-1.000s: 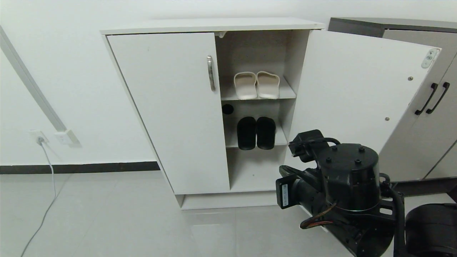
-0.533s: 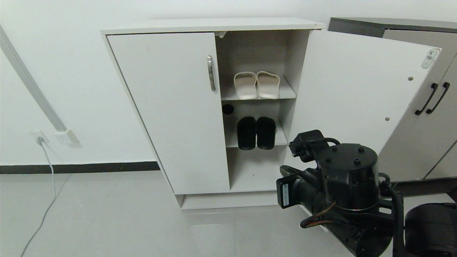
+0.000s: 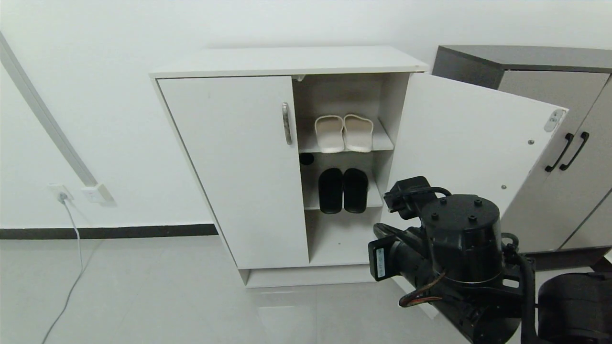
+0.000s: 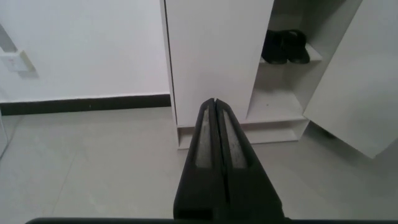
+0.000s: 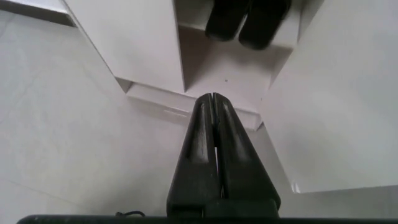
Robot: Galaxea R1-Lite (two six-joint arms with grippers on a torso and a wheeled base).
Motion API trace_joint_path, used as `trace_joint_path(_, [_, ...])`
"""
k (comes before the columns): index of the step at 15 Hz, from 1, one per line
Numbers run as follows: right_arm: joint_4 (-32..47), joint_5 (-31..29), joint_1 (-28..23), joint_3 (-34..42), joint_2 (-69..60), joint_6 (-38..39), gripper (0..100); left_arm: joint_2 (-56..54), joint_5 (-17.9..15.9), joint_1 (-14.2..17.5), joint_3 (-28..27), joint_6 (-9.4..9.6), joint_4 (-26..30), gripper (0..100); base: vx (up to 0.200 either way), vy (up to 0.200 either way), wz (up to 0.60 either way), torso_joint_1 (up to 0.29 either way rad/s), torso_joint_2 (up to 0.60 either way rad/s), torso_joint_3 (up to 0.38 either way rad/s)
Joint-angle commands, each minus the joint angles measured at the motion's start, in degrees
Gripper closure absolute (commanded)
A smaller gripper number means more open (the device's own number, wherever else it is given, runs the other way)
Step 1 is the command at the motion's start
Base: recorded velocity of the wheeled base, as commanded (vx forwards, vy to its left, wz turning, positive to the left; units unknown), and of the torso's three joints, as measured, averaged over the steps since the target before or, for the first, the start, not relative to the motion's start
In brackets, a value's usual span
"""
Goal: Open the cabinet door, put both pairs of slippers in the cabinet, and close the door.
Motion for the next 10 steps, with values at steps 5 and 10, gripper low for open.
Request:
trace_joint_path(5, [0.0, 0.0, 0.0, 0.0, 0.1, 0.0, 100, 0.0, 0.1, 0.1, 0.0, -0.01, 0.0, 100, 0.000, 0.000, 0.00, 0.112, -0.46, -0.348])
trace_joint_path(10, [0.1, -0.1, 0.0, 0.1, 0.1, 0.0, 100, 0.0, 0.0, 0.1, 0.0, 0.08, 0.0, 100, 0.000, 0.000, 0.00, 0.152, -0.48, -0.328])
